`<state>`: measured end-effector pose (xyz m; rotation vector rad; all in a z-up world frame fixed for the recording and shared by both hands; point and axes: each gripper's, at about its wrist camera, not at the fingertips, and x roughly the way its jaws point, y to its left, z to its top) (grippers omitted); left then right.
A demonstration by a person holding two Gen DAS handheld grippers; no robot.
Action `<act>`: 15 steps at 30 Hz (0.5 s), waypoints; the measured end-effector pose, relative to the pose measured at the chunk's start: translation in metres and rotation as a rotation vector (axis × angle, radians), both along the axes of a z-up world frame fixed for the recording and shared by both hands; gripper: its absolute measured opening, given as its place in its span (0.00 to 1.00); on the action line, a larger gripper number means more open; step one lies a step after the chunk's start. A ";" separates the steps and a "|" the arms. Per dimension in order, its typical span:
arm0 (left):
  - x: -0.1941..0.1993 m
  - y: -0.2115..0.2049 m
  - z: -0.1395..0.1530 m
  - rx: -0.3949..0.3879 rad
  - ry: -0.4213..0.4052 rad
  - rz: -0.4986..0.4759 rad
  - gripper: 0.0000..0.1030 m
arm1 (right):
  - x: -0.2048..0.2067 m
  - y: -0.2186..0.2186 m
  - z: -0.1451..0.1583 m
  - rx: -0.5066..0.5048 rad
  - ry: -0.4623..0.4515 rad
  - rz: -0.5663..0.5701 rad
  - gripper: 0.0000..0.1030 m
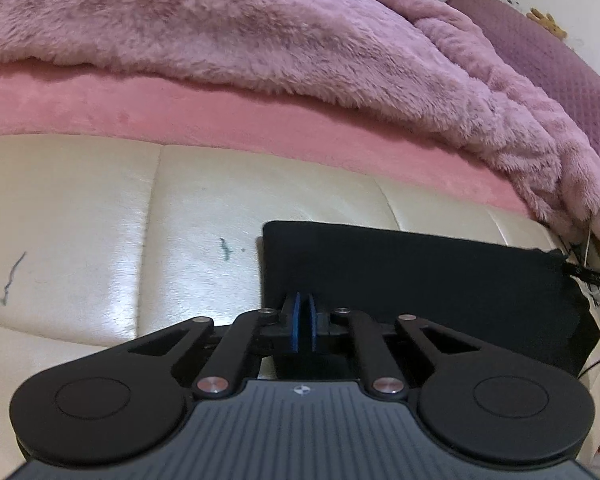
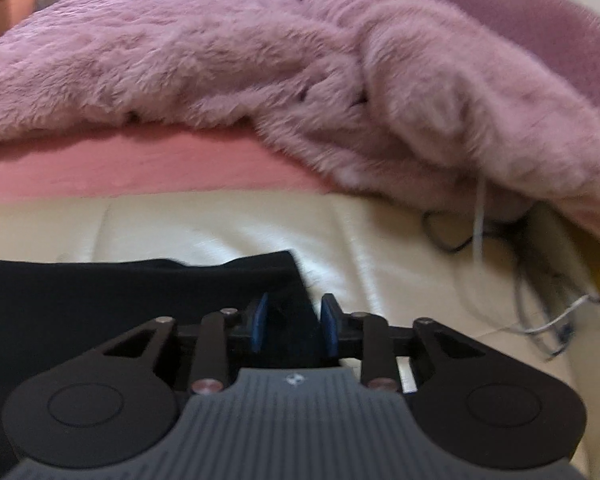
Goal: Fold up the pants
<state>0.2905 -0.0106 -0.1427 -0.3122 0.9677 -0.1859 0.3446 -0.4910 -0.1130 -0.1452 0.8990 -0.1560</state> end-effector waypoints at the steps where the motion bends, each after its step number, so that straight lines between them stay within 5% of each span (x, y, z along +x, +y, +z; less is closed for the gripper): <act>1: -0.002 0.002 0.003 -0.007 -0.001 0.010 0.13 | -0.001 -0.002 0.001 -0.018 -0.005 -0.009 0.18; 3: -0.007 0.008 0.008 -0.040 0.006 0.033 0.20 | -0.005 -0.012 0.007 0.005 -0.014 -0.036 0.18; 8: -0.033 0.020 0.018 -0.188 0.045 0.063 0.38 | -0.034 -0.042 0.022 0.276 -0.060 -0.081 0.52; 12: -0.058 0.011 0.016 -0.164 0.102 0.040 0.38 | -0.049 -0.047 0.016 0.287 -0.041 -0.080 0.59; 15: -0.071 -0.003 0.009 -0.069 0.136 0.009 0.39 | -0.055 -0.051 0.006 0.298 -0.011 -0.090 0.59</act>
